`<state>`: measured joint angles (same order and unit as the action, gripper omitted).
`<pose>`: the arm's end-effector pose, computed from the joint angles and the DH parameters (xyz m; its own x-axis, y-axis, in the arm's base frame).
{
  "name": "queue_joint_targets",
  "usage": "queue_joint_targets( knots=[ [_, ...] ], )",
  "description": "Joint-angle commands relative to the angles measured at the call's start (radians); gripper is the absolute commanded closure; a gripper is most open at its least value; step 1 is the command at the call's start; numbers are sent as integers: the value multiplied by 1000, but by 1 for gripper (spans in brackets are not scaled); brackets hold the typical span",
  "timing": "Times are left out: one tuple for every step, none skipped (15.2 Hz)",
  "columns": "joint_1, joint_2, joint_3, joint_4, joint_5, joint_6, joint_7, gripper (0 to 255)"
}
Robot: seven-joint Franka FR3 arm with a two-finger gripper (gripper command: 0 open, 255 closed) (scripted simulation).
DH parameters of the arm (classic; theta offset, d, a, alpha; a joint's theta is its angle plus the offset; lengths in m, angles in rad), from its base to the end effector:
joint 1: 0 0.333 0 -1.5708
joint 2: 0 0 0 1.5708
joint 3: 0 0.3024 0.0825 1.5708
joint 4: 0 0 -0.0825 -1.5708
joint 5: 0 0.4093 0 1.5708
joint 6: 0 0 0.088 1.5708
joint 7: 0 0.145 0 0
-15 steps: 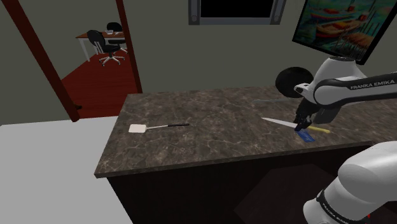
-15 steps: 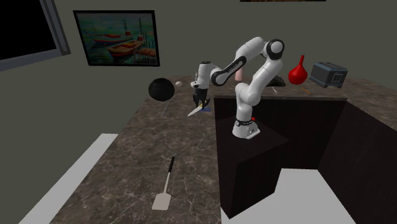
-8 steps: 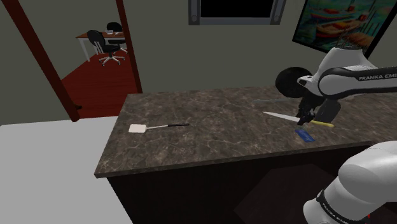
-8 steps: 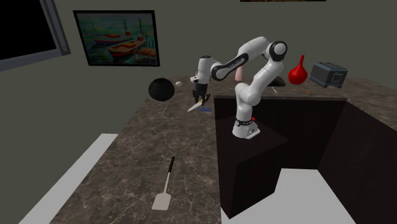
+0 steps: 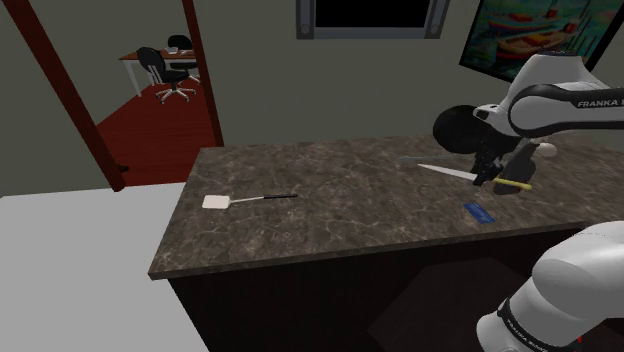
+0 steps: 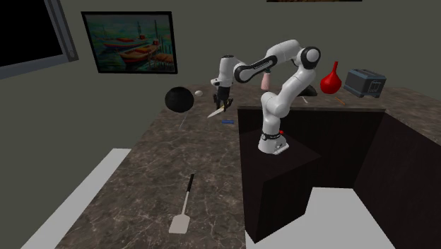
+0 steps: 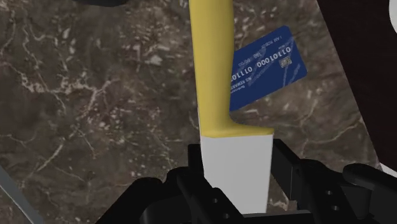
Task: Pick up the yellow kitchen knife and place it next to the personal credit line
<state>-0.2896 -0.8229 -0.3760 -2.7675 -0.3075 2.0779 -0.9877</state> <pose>0.2826 -0.2193 0.3765 0.8460 0.5305 0.0531 0.5240 -0.8458 0.1001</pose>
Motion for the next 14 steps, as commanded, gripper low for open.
queue_joint_targets(
  knots=[
    [0,52,-34,44,-8,13,-33,255],
    [3,89,-58,71,-11,27,-54,255],
    [7,125,-81,99,-13,39,-75,255],
    [12,162,-105,128,-12,50,-96,255],
    [18,198,-128,157,-10,61,-118,255],
    [26,234,-152,188,-5,70,-141,255],
    [34,270,-176,219,2,79,-165,255],
    [44,307,-200,251,11,87,-189,255],
    [54,344,-225,283,23,94,-215,255],
    [66,381,-250,317,37,100,-241,255],
    [78,419,-275,351,55,106,-269,255],
    [90,458,-300,386,75,110,-299,255],
    [101,492,-323,417,95,113,-326,255],
    [102,499,-327,409,97,128,-328,255]
  ],
)
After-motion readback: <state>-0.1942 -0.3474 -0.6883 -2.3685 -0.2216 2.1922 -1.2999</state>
